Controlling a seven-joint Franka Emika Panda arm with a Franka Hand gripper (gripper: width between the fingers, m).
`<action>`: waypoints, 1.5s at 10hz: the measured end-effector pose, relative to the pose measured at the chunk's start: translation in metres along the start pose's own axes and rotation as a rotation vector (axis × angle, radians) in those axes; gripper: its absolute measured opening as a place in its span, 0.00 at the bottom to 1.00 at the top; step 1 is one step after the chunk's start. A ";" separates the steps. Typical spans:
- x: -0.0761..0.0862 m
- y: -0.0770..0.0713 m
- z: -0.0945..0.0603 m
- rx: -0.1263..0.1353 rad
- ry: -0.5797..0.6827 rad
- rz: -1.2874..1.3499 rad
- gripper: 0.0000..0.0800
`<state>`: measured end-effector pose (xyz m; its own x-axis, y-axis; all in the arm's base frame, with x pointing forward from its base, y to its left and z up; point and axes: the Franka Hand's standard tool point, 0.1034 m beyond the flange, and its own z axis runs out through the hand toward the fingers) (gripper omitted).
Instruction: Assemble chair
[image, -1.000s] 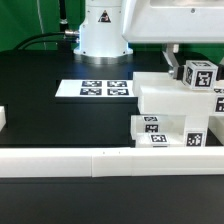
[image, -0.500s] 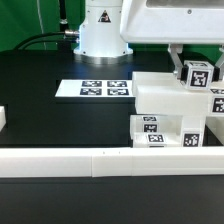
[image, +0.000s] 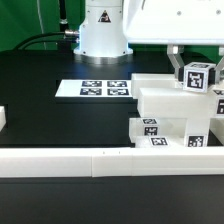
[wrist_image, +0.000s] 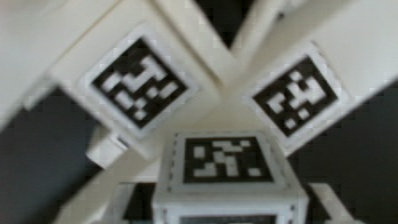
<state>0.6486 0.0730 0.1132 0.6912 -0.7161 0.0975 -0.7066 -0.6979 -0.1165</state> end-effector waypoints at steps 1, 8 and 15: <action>0.001 0.000 0.000 0.003 -0.002 0.058 0.34; -0.002 0.000 0.004 0.042 -0.038 0.570 0.34; 0.001 -0.005 0.000 0.055 -0.026 0.275 0.80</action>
Offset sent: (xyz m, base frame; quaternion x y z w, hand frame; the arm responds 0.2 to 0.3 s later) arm 0.0000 0.0000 0.0000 0.0000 0.0000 0.1938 0.9810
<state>0.6526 0.0756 0.1135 0.4789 -0.8774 0.0297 -0.8593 -0.4754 -0.1888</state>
